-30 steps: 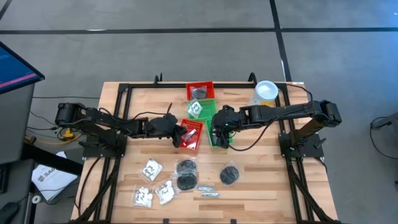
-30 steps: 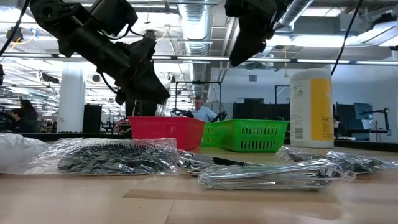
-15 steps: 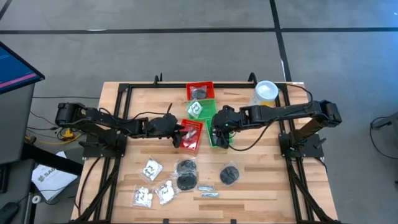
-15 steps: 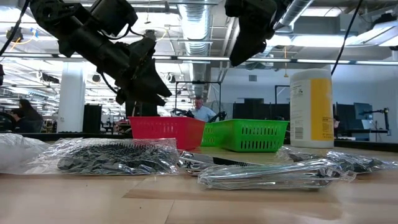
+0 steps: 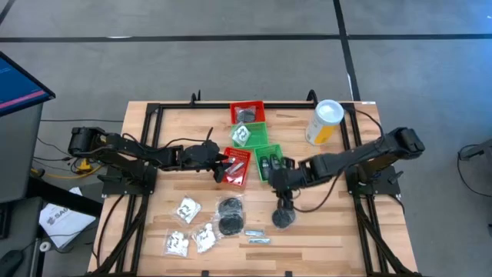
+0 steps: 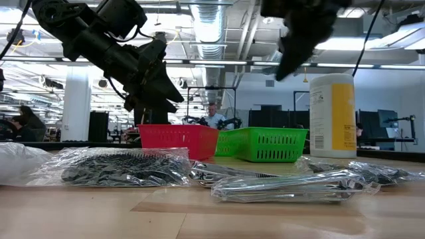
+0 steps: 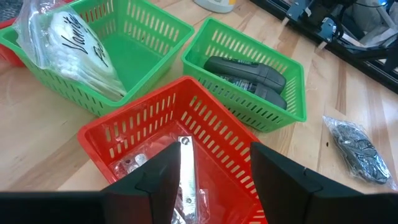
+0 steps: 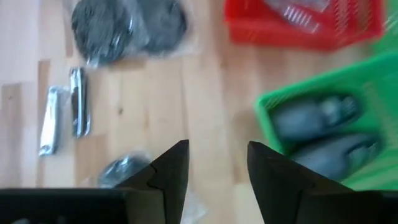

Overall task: Pick & Place Travel size toiletries
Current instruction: Put the black hairbrush into the top red bin

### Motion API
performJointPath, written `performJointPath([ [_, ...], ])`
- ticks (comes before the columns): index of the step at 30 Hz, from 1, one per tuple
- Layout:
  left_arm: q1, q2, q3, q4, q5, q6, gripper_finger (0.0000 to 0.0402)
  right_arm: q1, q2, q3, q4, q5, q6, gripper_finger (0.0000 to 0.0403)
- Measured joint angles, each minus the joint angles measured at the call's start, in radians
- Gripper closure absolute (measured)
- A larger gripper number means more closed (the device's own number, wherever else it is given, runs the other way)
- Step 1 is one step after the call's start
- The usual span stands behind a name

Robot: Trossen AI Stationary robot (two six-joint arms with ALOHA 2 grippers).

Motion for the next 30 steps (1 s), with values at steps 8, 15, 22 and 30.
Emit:
performJointPath([
  [8,0.000,0.000,0.000,0.002,0.000,0.000,0.0221,0.107,0.000,-0.096,0.049,0.004,0.185,0.0253],
  [15,0.000,0.000,0.000,0.008,0.000,0.000,0.0221,0.116,0.000,-0.235,0.133,0.009,0.362,0.0254],
  [22,0.000,0.000,0.000,0.009,0.000,0.000,0.0221,0.095,0.000,-0.314,0.157,0.006,0.483,0.0246],
  [30,0.000,0.000,0.000,0.009,0.000,0.001,0.0221,0.092,0.001,-0.378,0.303,-0.023,0.511,0.0238],
])
